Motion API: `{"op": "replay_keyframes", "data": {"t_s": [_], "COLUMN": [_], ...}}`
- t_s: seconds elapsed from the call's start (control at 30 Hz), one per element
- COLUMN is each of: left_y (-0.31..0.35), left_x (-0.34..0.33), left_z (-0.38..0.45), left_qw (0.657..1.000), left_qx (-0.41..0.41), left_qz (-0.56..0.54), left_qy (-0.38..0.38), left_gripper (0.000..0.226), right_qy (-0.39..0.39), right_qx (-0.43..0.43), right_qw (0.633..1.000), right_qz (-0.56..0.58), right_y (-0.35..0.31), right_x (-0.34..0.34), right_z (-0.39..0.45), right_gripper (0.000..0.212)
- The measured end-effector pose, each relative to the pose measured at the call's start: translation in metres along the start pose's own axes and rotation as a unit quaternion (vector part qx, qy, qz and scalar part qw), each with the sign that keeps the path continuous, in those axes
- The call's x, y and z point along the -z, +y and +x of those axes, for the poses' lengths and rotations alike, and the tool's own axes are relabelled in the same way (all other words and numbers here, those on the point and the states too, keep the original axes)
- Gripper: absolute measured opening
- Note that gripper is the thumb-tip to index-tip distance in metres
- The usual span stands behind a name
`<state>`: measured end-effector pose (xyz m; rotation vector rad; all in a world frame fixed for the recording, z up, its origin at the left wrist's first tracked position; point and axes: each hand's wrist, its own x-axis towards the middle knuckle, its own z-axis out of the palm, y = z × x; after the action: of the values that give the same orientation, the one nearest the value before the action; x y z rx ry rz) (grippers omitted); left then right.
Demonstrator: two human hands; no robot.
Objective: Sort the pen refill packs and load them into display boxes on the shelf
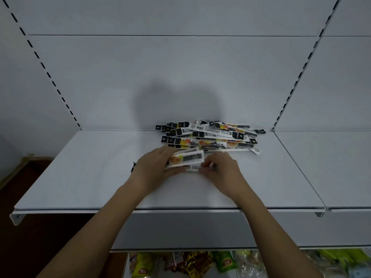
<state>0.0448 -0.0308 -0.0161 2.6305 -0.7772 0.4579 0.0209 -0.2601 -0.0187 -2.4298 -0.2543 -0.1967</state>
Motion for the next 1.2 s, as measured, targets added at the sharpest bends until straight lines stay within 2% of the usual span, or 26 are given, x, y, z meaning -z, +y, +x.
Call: {"op": "replay_keyframes", "data": {"t_s": [0.03,0.07,0.13,0.2,0.3,0.37,0.4,0.47,0.53,0.6,0.67,0.73,0.83,0.97,1.03,1.13,1.2], "left_y": [0.003,0.005,0.008,0.006,0.008,0.015,0.017,0.025,0.037,0.054,0.065,0.067,0.065,0.063,0.057,0.049,0.047], "left_x": [-0.001,-0.003,-0.005,-0.006,0.0,0.005,0.006,0.005,0.004,0.002,0.001,-0.001,-0.004,-0.007,-0.01,-0.01,-0.01], "left_z": [0.0,-0.001,-0.001,0.003,0.005,0.005,0.005,0.008,0.013,0.017,0.019,0.02,0.02,0.012,0.01,0.008,0.007], "left_qw": [1.0,0.999,0.999,0.997,0.997,0.997,0.992,0.977,0.968,0.955,0.929,0.902,0.88,0.883,0.879,0.908,0.915], "left_qx": [-0.018,-0.032,-0.048,-0.051,-0.043,0.015,0.052,0.097,0.095,0.088,0.111,0.146,0.179,0.162,0.146,0.148,0.163], "left_qz": [0.004,0.013,0.021,0.031,0.023,-0.048,-0.09,-0.162,-0.207,-0.265,-0.335,-0.385,-0.42,-0.437,-0.452,-0.393,-0.369], "left_qy": [-0.008,-0.01,0.006,0.042,0.061,0.067,0.073,0.098,0.108,0.098,0.108,0.128,0.131,0.066,0.037,-0.014,-0.021], "left_gripper": [0.056,0.056,0.048,0.036,0.022,0.013,0.012,0.015,0.016,0.014,0.017,0.02,0.025,0.033,0.029,0.015,0.015], "right_qy": [0.01,0.018,0.024,0.009,0.005,0.016,0.021,0.028,0.033,0.05,0.072,0.061,0.023,-0.042,-0.082,-0.092,-0.086], "right_qx": [0.015,0.031,0.047,0.021,-0.023,-0.027,-0.022,-0.007,0.021,0.041,0.049,0.051,0.035,-0.003,-0.022,-0.05,-0.073], "right_qw": [0.999,0.998,0.99,0.971,0.903,0.845,0.837,0.855,0.866,0.887,0.908,0.922,0.945,0.962,0.966,0.97,0.971], "right_qz": [0.028,0.058,0.129,0.237,0.429,0.533,0.546,0.518,0.498,0.457,0.41,0.379,0.325,0.269,0.246,0.22,0.213], "right_y": [-0.001,-0.003,-0.007,-0.016,-0.02,-0.022,-0.024,-0.034,-0.051,-0.068,-0.078,-0.081,-0.077,-0.067,-0.057,-0.045,-0.046], "right_x": [-0.002,-0.003,-0.003,0.0,0.005,0.008,0.008,0.008,0.008,0.008,0.007,0.008,0.011,0.008,0.003,0.0,0.001], "right_z": [0.0,-0.001,-0.002,-0.004,-0.004,-0.003,-0.002,0.001,0.004,0.006,0.007,0.006,0.006,0.002,-0.005,-0.014,-0.02], "right_gripper": [0.004,0.012,0.02,0.024,0.027,0.034,0.046,0.063,0.052,0.031,0.018,0.012,0.018,0.011,0.026,0.036,0.033]}}
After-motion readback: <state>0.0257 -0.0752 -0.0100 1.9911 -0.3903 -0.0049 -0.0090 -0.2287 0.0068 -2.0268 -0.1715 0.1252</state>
